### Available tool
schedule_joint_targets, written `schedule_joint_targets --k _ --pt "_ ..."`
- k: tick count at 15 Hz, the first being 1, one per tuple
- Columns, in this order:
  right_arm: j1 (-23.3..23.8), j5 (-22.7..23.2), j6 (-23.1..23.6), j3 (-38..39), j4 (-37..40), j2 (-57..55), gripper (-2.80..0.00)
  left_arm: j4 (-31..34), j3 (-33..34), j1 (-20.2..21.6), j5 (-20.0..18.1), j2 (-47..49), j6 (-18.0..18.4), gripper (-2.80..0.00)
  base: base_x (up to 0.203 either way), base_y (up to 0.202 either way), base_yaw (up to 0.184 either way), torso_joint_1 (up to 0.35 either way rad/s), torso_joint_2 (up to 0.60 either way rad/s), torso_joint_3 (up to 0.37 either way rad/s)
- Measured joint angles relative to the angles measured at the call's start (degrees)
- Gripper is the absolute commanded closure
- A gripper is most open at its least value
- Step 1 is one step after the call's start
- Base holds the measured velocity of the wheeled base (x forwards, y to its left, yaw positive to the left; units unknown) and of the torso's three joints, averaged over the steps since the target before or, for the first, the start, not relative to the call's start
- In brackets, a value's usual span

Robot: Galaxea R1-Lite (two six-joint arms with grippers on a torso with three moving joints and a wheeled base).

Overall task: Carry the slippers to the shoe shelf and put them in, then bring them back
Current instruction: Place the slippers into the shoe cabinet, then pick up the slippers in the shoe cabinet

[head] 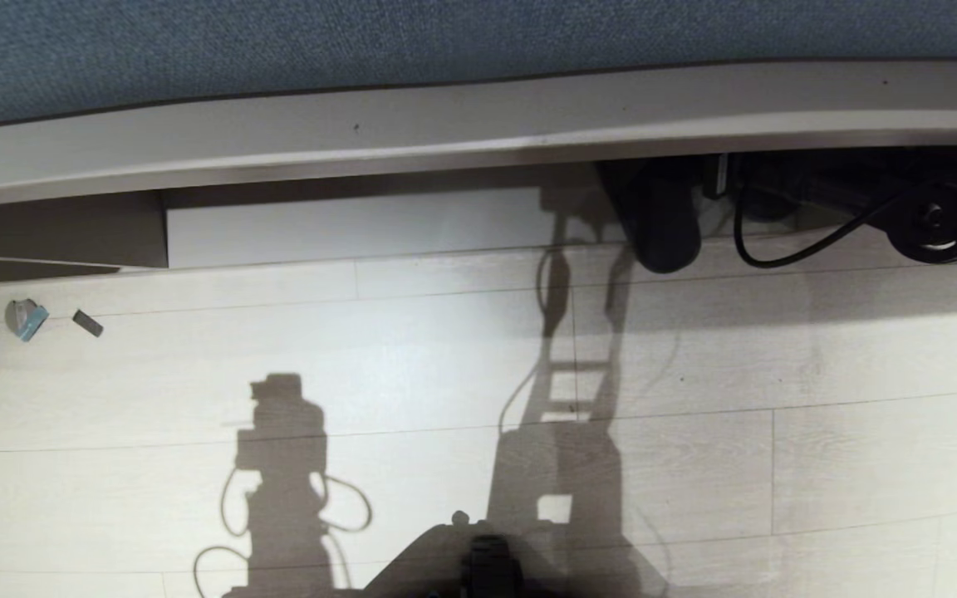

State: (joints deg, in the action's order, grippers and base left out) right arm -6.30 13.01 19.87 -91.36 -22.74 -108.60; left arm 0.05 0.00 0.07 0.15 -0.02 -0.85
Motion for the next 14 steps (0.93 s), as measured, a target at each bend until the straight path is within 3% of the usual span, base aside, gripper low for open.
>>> schedule_joint_targets --k 5,14 --pt "-0.02 0.07 0.16 8.74 -2.47 4.56 -2.8 -0.01 0.0 0.0 0.0 0.0 0.0 0.0 0.0 0.0 0.0 0.0 0.0 0.0" --pt "-0.13 1.76 -0.44 37.72 -11.47 20.2 -2.8 -0.02 0.0 0.0 0.0 0.0 0.0 0.0 0.0 0.0 0.0 0.0 0.0 0.0"
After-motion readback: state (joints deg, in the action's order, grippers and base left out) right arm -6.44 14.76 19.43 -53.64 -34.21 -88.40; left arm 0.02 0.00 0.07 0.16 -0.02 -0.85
